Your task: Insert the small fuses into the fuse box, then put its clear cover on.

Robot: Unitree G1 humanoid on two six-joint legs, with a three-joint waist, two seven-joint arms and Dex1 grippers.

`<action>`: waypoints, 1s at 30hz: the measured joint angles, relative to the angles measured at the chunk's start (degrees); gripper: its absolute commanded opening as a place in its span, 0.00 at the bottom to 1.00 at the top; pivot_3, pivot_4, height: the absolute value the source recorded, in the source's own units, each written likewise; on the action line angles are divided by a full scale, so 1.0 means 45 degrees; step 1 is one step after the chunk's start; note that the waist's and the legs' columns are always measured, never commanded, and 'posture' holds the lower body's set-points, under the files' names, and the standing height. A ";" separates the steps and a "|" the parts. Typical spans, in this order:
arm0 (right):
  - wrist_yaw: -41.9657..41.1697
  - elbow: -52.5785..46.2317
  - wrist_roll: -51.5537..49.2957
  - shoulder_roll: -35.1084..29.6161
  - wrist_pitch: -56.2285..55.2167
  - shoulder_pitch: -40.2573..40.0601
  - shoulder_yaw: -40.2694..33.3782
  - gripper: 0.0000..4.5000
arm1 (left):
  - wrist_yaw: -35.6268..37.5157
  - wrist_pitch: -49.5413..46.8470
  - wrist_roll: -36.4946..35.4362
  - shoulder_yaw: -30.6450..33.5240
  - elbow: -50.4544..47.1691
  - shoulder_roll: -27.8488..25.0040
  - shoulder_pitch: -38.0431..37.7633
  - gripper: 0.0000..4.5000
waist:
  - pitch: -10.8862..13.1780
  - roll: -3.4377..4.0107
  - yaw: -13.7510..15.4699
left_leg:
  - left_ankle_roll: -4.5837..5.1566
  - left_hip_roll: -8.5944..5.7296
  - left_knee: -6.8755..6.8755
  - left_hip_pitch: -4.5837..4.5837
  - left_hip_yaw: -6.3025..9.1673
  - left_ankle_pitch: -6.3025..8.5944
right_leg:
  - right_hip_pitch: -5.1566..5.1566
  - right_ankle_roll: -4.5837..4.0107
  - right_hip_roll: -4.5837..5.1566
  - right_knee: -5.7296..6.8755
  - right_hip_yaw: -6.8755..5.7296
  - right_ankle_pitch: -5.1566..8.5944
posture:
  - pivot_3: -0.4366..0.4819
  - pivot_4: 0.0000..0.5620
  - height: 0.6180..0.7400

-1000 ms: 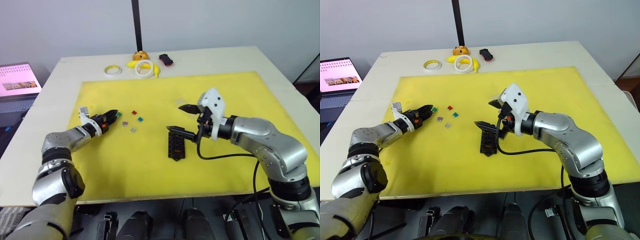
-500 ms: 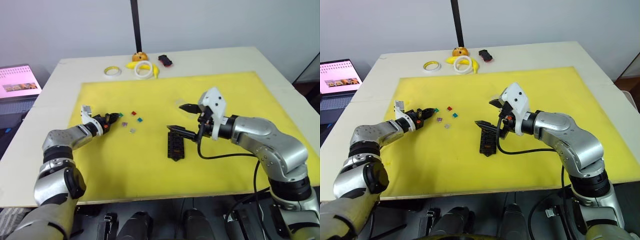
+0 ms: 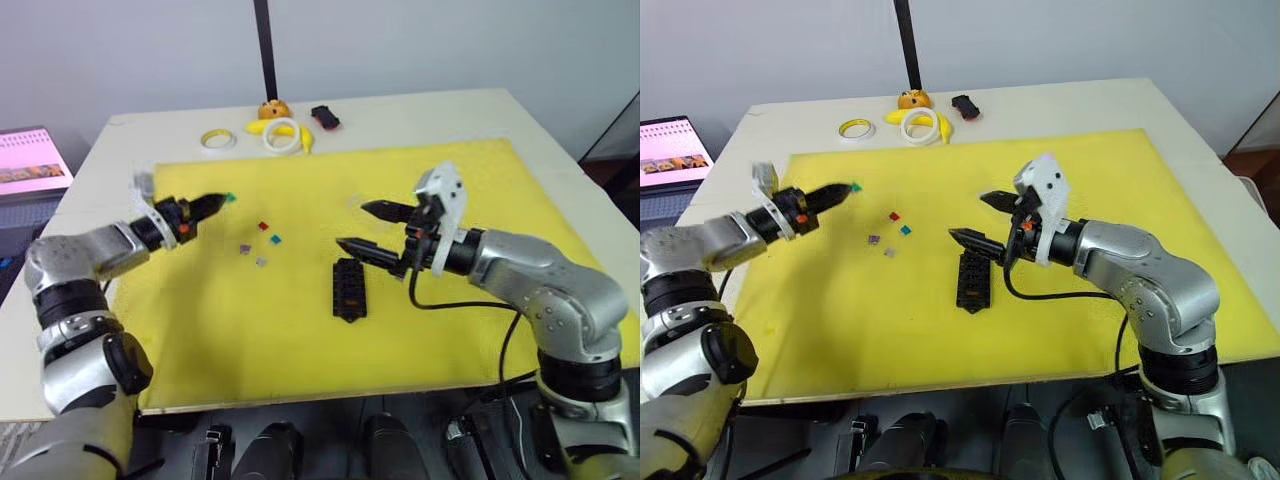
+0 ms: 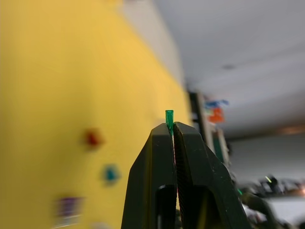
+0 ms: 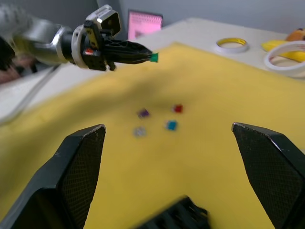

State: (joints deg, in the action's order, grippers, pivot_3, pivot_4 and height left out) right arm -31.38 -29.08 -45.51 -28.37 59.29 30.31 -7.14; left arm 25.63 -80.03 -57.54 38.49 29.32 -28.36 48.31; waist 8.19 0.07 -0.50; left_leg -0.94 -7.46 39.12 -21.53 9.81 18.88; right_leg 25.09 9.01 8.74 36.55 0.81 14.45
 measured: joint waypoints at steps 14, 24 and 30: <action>0.6741 0.1785 -0.7195 0.3592 0.1358 0.0719 -0.2031 1.00 | -0.1435 -0.1501 -0.2890 -0.0674 -0.2709 0.3472 0.0872 0.00 | -0.0001 0.0000 -0.0151 | 0.0000 0.0010 -0.0018 0.0008 -0.0019 0.0000 | 0.0028 -0.0001 -0.0014 0.0012 0.0024 0.0000 | 0.48 0.27 1.00; 0.8534 0.2319 -0.8936 0.3534 0.0061 0.0968 -0.1596 0.72 | -0.2083 -0.1319 -0.3564 -0.1140 -0.2704 0.3855 0.0977 0.00 | -0.0001 0.0000 -0.0131 | 0.0000 0.0005 -0.0013 0.0007 -0.0021 0.0000 | 0.0027 -0.0001 -0.0014 0.0022 0.0027 0.0000 | 0.48 0.27 1.00; 0.8746 0.2569 -0.9112 0.3153 -0.0478 0.0984 -0.1267 0.72 | -0.2428 -0.1245 -0.4195 -0.1309 -0.2704 0.3866 0.0955 0.00 | -0.0001 0.0000 -0.0141 | 0.0000 0.0005 -0.0012 0.0007 -0.0023 0.0000 | 0.0032 -0.0001 -0.0015 0.0068 0.0029 0.0000 | 0.48 0.27 1.00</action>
State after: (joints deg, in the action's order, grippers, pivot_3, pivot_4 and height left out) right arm 7.98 -17.51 -86.51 -14.18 57.14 34.74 -12.84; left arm 14.70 -85.63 -76.41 32.60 17.15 -10.97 52.60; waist 8.19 0.07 -1.14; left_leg -0.94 -7.44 39.06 -21.50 9.71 18.88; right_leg 25.23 9.01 8.68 36.86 0.94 14.45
